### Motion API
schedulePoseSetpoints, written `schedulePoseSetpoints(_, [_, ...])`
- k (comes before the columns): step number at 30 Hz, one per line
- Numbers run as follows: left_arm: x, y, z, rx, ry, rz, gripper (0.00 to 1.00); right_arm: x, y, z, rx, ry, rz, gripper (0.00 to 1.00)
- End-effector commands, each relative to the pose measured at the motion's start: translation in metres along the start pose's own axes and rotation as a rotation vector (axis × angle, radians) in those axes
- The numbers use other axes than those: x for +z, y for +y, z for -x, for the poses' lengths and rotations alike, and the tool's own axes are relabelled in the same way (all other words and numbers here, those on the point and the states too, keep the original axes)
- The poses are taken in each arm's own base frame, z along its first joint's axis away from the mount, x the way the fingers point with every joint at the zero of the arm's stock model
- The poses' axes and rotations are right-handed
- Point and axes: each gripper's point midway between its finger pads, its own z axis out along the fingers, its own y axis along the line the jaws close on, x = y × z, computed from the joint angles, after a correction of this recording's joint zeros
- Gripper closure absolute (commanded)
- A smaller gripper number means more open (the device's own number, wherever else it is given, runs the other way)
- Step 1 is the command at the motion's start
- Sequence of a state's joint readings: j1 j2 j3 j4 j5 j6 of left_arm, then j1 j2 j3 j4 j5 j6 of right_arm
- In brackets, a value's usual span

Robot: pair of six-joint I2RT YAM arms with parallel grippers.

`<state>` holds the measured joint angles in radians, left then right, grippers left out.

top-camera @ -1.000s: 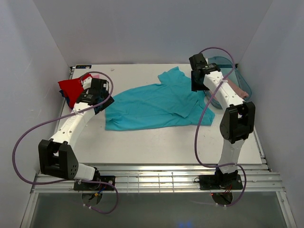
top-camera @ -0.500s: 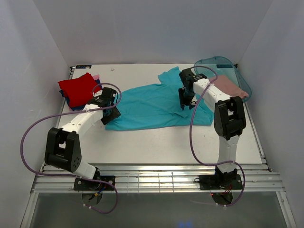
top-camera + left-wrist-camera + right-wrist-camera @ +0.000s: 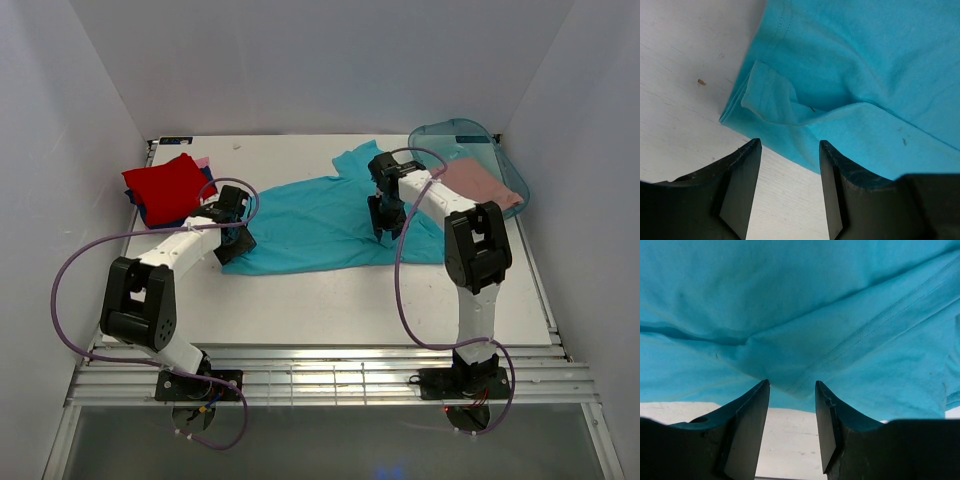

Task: Fold and stack the t-shirts
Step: Fold the flattened tshirt in 1/3 of the way

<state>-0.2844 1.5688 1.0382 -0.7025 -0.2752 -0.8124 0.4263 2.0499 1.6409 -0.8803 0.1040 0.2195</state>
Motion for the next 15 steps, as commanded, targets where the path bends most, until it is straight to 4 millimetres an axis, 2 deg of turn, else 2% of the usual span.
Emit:
schedulePoseSetpoints(1, [-0.001, -0.003, 0.005, -0.005, -0.020, -0.012, 0.40, -0.002, -0.001, -0.011, -0.024, 0.018, -0.019, 0.52])
schedulePoseSetpoints(5, [0.002, -0.003, 0.005, 0.004, -0.015, -0.007, 0.40, 0.005, -0.004, -0.022, -0.033, 0.053, -0.044, 0.53])
schedulePoseSetpoints(8, [0.002, -0.003, 0.007, 0.004, -0.021, -0.006, 0.40, 0.008, -0.007, -0.023, -0.038, 0.054, -0.067, 0.59])
schedulePoseSetpoints(9, [0.001, -0.004, 0.008, 0.005, -0.024, -0.007, 0.40, 0.008, -0.007, -0.022, -0.038, 0.051, -0.072, 0.70])
schedulePoseSetpoints(12, [-0.001, -0.004, 0.010, 0.015, -0.033, -0.008, 0.40, 0.008, -0.011, -0.015, -0.040, 0.038, -0.101, 0.92])
schedulePoseSetpoints(15, [-0.002, -0.004, 0.012, 0.014, -0.039, -0.009, 0.40, 0.008, -0.014, -0.007, -0.055, 0.032, -0.129, 0.92])
